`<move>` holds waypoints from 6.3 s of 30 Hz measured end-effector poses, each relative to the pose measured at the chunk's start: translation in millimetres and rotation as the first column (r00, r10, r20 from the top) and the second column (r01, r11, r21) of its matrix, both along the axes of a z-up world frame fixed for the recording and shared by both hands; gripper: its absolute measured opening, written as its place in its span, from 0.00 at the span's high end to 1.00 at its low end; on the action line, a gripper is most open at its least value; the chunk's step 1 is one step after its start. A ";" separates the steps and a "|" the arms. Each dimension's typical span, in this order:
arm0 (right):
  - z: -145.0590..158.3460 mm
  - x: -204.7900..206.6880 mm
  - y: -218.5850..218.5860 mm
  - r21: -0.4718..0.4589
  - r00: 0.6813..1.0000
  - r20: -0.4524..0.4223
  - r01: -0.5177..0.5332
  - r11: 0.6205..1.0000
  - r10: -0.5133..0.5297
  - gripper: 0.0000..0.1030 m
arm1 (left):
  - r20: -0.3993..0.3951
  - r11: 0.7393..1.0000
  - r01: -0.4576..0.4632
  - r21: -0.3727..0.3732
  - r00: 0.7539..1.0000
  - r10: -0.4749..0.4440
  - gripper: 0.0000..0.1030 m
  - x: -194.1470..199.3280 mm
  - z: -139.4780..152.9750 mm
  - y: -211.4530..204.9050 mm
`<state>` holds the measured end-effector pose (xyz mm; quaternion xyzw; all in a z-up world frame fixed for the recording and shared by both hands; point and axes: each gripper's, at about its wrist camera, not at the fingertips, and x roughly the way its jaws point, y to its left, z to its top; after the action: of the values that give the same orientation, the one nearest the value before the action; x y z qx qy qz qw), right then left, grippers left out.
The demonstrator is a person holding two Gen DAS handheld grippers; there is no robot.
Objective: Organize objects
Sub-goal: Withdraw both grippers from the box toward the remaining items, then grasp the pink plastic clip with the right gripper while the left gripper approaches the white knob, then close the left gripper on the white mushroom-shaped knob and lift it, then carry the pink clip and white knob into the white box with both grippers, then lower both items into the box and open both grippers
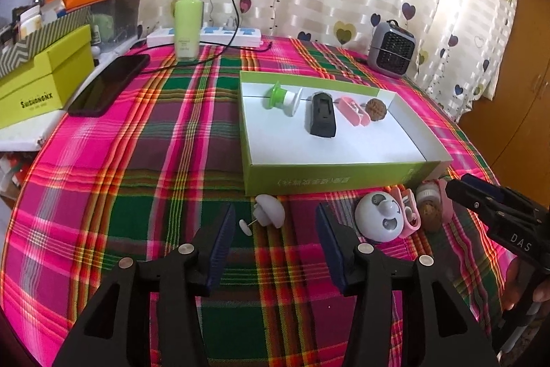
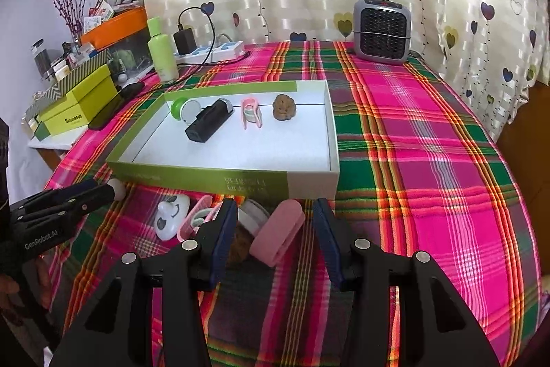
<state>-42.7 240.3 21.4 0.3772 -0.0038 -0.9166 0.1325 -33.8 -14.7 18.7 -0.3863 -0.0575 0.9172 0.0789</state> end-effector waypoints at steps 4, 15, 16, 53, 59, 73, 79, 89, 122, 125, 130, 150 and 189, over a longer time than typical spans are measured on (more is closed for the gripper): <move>-3.0 2.7 1.6 0.006 1.000 0.006 -0.002 1.000 0.002 0.54 | 0.025 1.000 0.002 0.004 1.000 -0.002 0.54 -4.5 -6.9 1.2; -6.7 2.1 12.0 -0.002 0.999 0.019 0.027 1.000 -0.027 0.54 | 0.056 1.000 -0.007 0.027 0.998 0.005 0.54 -14.0 -12.1 -1.1; -6.5 2.0 12.1 -0.001 0.999 0.020 0.029 1.000 -0.029 0.55 | 0.060 0.999 -0.009 0.036 0.998 0.006 0.54 -14.6 -12.9 -2.2; -23.4 -4.2 3.4 0.076 0.996 0.092 -0.003 0.997 -0.004 0.55 | 0.071 0.997 0.038 0.066 0.997 -0.042 0.65 -12.1 -14.4 6.9; -26.1 -7.9 8.6 0.034 0.993 0.116 0.000 0.999 -0.004 0.55 | 0.071 0.997 0.040 0.059 0.996 -0.044 0.62 -15.1 -14.2 8.8; -26.1 -13.1 5.3 0.078 0.994 0.111 0.018 0.997 -0.027 0.75 | 0.073 0.998 0.063 0.028 0.995 -0.065 0.62 -15.9 -14.3 12.7; -25.9 -12.6 10.2 0.051 0.992 0.114 0.041 0.998 -0.046 0.77 | 0.077 0.997 0.081 -0.003 0.994 -0.081 0.63 -17.1 -13.9 14.8; -25.9 -11.6 7.2 0.052 0.993 0.114 0.039 0.998 -0.044 0.77 | 0.073 0.999 0.041 0.028 0.996 -0.043 0.74 -14.5 -14.4 6.6; 2.8 4.4 0.6 -0.013 0.999 0.041 -0.021 1.000 0.022 0.77 | 0.031 0.998 0.035 0.056 0.999 -0.037 0.74 4.5 8.6 10.2; 6.7 1.0 -5.9 -0.013 0.999 0.038 -0.039 0.999 0.039 0.77 | 0.022 0.998 0.038 0.060 0.999 -0.039 0.74 0.8 14.1 11.0; 12.1 -4.4 -16.7 -0.013 0.997 0.029 -0.069 0.998 0.070 0.77 | 0.005 0.997 0.040 0.058 0.999 -0.041 0.74 -7.4 24.1 12.3; 8.9 -67.6 -49.8 -0.024 0.991 0.069 -0.117 0.993 0.119 0.77 | 0.015 0.997 0.044 0.065 0.999 -0.045 0.74 -66.5 28.2 16.2; -23.6 -112.4 -66.5 0.026 0.977 0.160 -0.149 0.988 0.143 0.77 | 0.087 0.999 0.048 -0.003 0.995 -0.047 0.74 -119.6 0.6 30.1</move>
<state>-155.1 173.8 -2.1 0.4501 0.0308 -0.8716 0.1917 -153.4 15.4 19.3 -0.4271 -0.0494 0.8976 0.0972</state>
